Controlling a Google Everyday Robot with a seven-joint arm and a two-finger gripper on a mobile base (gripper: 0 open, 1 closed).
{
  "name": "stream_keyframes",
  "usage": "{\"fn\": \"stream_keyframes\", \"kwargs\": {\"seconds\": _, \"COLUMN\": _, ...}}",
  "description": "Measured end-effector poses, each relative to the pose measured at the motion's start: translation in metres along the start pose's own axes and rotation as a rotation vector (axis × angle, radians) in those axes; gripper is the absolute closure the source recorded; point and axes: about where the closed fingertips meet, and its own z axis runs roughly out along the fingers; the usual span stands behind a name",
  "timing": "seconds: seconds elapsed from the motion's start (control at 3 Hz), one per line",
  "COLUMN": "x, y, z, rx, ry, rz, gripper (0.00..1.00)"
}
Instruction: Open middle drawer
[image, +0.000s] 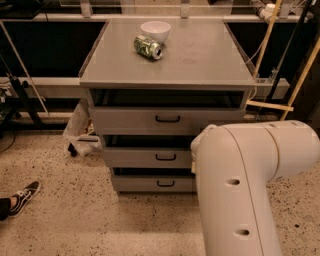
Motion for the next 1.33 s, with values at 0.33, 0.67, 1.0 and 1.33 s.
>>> {"fn": "stream_keyframes", "kwargs": {"seconds": 0.33, "x": 0.0, "y": 0.0, "z": 0.0, "rx": 0.0, "ry": 0.0, "rz": 0.0, "gripper": 0.42}}
{"fn": "stream_keyframes", "kwargs": {"seconds": 0.67, "x": 0.0, "y": 0.0, "z": 0.0, "rx": 0.0, "ry": 0.0, "rz": 0.0, "gripper": 0.65}}
{"fn": "stream_keyframes", "kwargs": {"seconds": 1.0, "x": 0.0, "y": 0.0001, "z": 0.0, "rx": 0.0, "ry": 0.0, "rz": 0.0, "gripper": 0.88}}
{"fn": "stream_keyframes", "kwargs": {"seconds": 1.33, "x": 0.0026, "y": 0.0042, "z": -0.0011, "rx": -0.003, "ry": 0.004, "rz": -0.005, "gripper": 1.0}}
